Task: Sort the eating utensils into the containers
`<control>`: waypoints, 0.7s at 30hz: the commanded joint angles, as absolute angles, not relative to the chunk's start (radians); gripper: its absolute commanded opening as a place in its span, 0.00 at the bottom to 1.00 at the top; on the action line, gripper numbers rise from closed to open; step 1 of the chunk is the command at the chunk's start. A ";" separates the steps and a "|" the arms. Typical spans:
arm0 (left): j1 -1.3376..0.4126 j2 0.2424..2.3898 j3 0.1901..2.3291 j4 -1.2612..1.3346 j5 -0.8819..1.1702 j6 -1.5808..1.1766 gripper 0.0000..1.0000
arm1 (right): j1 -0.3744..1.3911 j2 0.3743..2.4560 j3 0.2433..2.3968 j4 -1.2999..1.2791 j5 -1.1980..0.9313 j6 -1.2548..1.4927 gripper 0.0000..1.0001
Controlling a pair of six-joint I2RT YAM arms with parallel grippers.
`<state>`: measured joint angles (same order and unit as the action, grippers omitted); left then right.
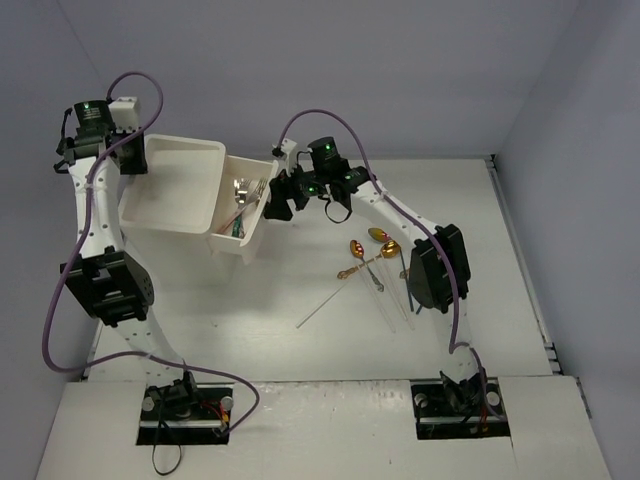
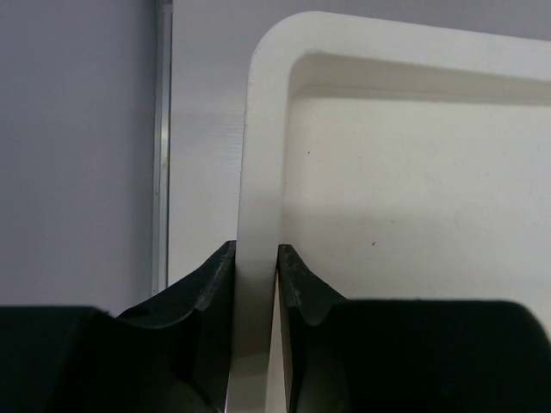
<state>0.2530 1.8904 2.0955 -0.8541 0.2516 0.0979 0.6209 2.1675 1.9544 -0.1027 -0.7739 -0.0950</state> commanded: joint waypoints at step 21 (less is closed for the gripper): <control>0.216 1.830 1.992 -0.884 0.636 0.167 0.00 | 0.616 2.060 1.913 0.107 -0.789 -0.425 0.70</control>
